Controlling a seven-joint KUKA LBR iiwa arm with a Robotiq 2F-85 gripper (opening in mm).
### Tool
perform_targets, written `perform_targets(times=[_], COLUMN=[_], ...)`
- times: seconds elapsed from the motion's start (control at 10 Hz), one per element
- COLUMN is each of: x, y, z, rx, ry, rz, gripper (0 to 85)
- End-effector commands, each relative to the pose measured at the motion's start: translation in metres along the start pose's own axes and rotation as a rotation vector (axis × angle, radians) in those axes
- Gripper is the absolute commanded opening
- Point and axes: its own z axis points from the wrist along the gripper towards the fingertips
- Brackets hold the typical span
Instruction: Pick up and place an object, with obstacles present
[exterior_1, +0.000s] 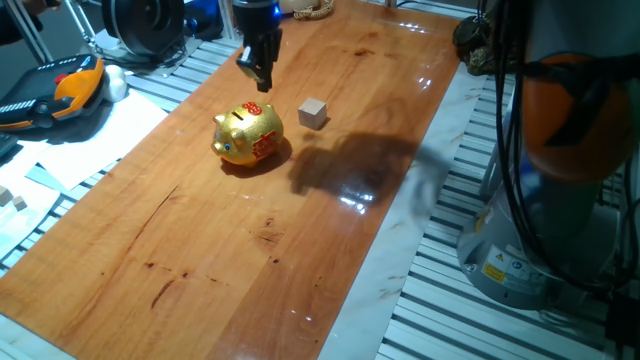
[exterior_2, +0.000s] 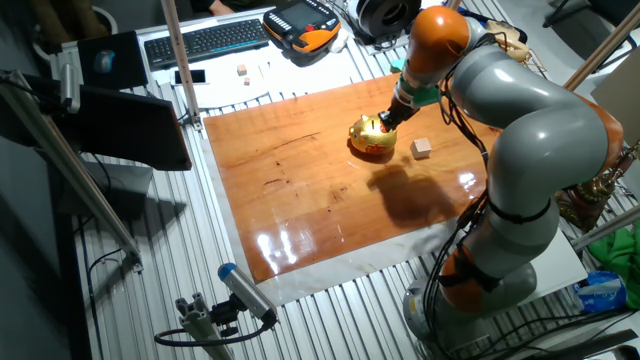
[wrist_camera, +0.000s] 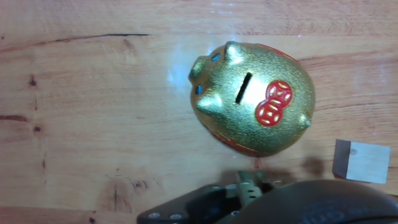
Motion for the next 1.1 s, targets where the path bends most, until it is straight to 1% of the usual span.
perform_targets(times=[0.0,0.2,0.4,0.5,0.6,0.7,0.8,1.0], x=[0.0,-0.001,0.001,0.003,0.004,0.005,0.005,0.007], y=[-0.002,-0.011,-0.023,-0.028,-0.035,-0.043,-0.049,-0.059], z=[0.001,0.004,0.008,0.009,0.01,0.012,0.014,0.018], rx=[-0.001,0.003,-0.011,-0.018,-0.017,-0.013,-0.01,0.013], ry=[0.004,0.014,0.019,0.026,0.028,0.023,0.013,-0.007], rz=[0.007,0.01,0.004,0.007,0.007,-0.005,-0.017,-0.033], gripper=[0.0,0.0,0.0,0.0,0.0,0.0,0.0,0.0])
